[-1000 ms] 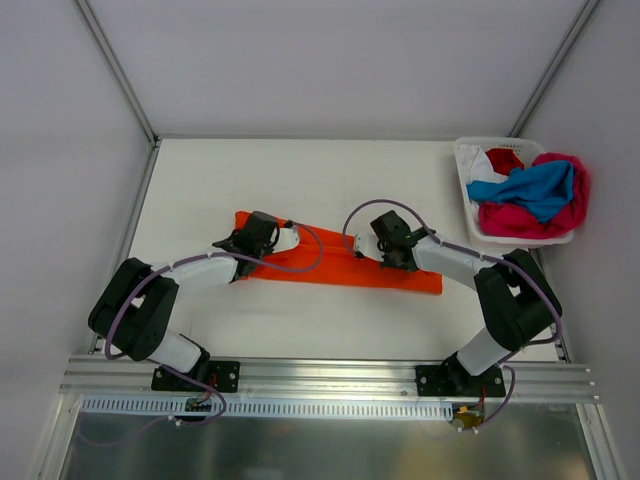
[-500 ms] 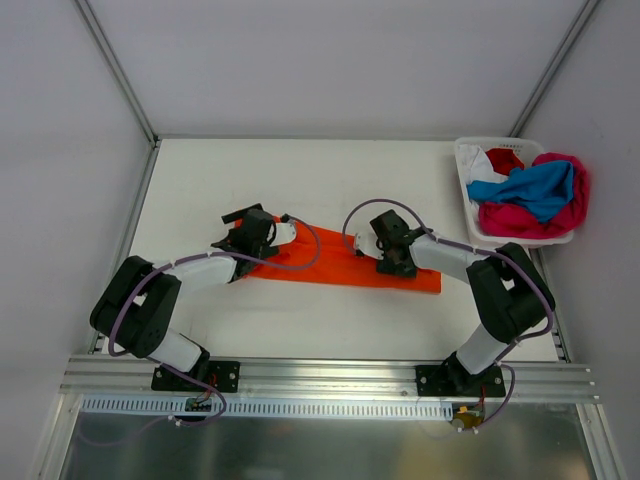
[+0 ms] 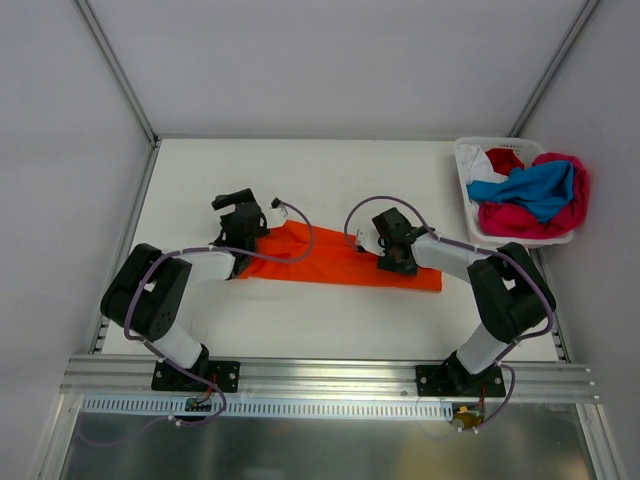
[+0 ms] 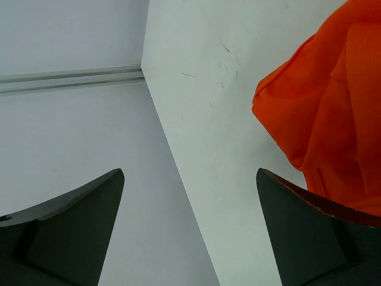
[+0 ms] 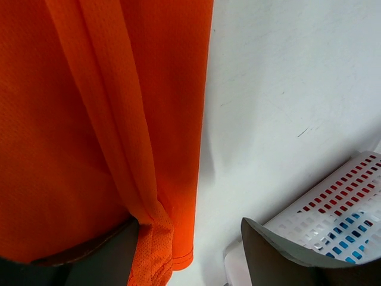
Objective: Fold and stack the t-shirts
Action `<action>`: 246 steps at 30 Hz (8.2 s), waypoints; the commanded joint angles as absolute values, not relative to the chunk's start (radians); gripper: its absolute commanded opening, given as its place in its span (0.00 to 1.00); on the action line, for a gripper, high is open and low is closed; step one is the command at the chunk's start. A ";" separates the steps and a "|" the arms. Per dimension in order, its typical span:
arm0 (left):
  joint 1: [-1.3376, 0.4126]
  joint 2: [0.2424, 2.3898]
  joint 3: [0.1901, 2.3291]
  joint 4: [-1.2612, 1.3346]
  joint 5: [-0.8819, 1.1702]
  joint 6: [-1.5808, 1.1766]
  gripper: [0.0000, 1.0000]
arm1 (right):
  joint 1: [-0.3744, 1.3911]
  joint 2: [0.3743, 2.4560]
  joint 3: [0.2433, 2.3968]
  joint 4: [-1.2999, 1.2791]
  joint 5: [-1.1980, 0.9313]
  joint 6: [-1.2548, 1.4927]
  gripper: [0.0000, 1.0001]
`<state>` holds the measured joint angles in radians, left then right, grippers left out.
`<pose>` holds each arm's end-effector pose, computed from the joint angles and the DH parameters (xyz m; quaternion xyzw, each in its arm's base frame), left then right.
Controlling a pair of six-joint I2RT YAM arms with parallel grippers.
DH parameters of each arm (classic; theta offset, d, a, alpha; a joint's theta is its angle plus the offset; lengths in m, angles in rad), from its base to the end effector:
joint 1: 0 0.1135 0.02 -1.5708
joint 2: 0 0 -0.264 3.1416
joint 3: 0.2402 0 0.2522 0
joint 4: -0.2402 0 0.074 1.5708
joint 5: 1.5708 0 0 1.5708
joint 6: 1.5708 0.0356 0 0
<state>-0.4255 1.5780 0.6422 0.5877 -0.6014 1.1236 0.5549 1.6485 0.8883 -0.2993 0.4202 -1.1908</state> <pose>0.2931 -0.1107 0.1806 0.4255 0.6779 0.4154 0.4322 0.2724 0.1518 0.1585 -0.6911 0.6485 -0.2690 0.1718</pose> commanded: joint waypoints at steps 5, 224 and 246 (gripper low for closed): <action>-0.407 1.343 0.727 0.082 -0.248 0.830 0.92 | 0.537 1.540 0.936 -0.382 0.368 -1.137 0.74; -0.500 1.555 0.729 0.098 -0.581 0.983 0.96 | 0.690 1.636 1.075 -0.486 0.250 -1.035 0.74; -0.434 1.686 0.695 0.196 -0.563 1.137 0.87 | 0.770 1.838 1.057 -0.439 0.201 -1.051 0.73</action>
<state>-0.4465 1.6745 0.7151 0.2291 -0.5858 1.1156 0.7536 1.7809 1.0737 -0.4301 0.3153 -1.0893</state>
